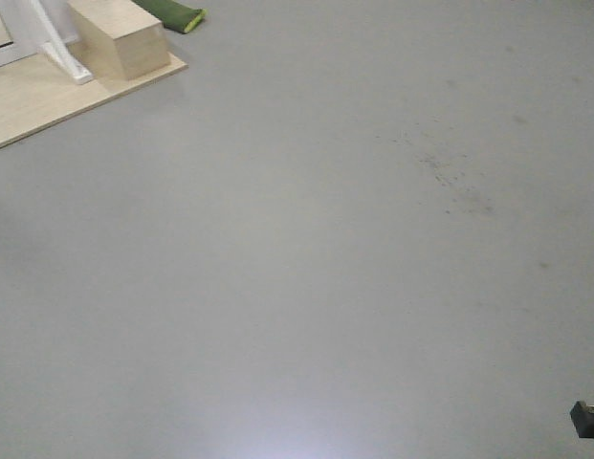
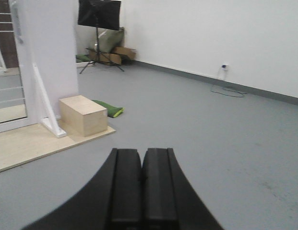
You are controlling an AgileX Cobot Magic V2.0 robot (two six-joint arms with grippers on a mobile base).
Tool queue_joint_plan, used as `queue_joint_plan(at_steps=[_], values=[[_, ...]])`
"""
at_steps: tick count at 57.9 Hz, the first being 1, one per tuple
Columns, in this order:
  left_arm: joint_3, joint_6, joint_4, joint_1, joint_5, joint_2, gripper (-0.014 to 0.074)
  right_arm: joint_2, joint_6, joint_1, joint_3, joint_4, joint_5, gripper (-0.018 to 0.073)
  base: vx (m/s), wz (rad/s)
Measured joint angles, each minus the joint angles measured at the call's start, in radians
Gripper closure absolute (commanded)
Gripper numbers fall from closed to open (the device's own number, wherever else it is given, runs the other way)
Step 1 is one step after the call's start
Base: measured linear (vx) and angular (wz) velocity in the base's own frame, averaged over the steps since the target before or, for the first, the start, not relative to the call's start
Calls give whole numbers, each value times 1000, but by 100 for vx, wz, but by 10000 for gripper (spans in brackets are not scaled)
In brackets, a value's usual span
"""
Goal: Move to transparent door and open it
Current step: 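Drive up to the glass door until the grey handle is near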
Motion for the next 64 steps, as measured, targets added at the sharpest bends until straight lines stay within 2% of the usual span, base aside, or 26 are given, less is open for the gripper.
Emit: queue_joint_plan(at_steps=[64], values=[[0, 0, 0, 0, 0, 0, 599, 0, 0, 0, 0, 0, 0, 564, 63, 49]])
